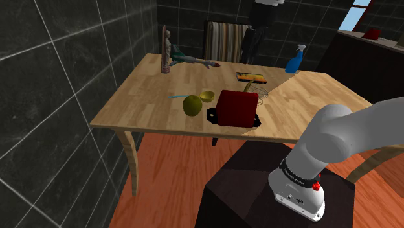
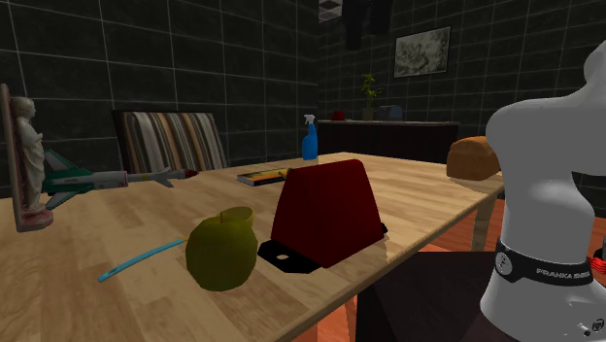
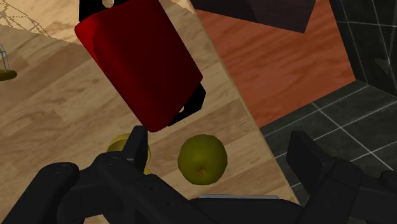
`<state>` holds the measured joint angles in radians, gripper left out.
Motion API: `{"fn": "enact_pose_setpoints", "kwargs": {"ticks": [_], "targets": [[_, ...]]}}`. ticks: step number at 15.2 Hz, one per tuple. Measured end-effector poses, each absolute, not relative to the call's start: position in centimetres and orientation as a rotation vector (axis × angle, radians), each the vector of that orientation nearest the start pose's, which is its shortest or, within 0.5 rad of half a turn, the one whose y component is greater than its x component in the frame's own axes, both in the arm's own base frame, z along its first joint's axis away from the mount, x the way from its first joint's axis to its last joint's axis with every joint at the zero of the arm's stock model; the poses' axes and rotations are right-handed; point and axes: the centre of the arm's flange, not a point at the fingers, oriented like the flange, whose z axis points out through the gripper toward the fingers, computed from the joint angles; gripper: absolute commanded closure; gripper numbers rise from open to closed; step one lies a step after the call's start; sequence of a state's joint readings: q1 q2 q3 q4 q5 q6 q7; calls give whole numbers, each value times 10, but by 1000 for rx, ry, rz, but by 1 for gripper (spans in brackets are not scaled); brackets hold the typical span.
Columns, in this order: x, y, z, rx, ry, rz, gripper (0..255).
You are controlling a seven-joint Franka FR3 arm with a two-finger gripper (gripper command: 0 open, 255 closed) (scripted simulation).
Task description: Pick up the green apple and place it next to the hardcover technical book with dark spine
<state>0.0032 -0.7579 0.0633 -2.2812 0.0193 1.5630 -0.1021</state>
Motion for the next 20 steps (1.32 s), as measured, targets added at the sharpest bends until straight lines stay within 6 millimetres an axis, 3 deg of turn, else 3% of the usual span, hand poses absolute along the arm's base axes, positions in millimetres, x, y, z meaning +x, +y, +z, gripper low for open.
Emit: {"fn": "enact_pose_setpoints", "kwargs": {"ticks": [4,16,20], "targets": [[334,37,599,-3165,-206,-50,0],[456,70,501,-3198,2,5,0],[495,78,458,-3206,73,25,0]]}}
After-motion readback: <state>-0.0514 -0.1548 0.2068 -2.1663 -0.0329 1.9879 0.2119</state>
